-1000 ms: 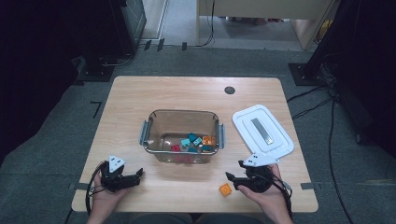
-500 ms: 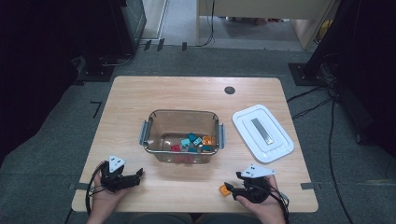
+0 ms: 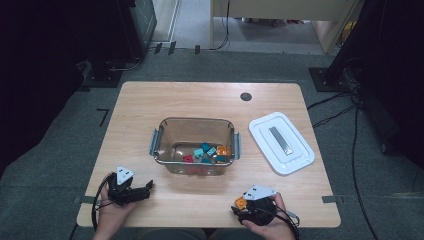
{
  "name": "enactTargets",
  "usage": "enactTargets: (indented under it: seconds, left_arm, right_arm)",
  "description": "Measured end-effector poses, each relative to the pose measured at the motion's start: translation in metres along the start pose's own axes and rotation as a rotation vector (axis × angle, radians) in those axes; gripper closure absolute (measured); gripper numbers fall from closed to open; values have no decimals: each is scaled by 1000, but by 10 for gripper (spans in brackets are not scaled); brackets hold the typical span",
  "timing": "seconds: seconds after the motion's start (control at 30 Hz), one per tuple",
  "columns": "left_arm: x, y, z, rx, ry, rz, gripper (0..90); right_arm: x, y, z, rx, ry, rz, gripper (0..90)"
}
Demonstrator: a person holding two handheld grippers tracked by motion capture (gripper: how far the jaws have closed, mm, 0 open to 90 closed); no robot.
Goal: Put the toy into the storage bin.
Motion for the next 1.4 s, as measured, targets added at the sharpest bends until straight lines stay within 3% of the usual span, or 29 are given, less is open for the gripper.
enactTargets:
  seconds: [0.23,0.33,0.87,1.13,1.4]
  left_arm:
    - [0,0,0,0,0,0,70]
    - [0,0,0,0,0,0,70]
    - [0,0,0,0,0,0,70]
    - [0,0,0,0,0,0,70]
    - [0,0,0,0,0,0,70]
  right_arm:
    - [3,-6,2,47,-18,38,530]
    - [4,-9,3,45,-24,39,588]
    - [8,-38,3,-9,-60,82,601]
    - [10,-52,2,-51,-52,92,601]
    - [23,-69,-18,-109,-84,96,602]
Point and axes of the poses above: each handheld gripper's, and its own axes: x roughly backward along the jaws, z roughly out of its underside, y roughly to its left, the point moved 9 cm from there along -x, roughly forward along the jaws, and after that the axes turned 9 degrees about -y, right-handed, at the moved point
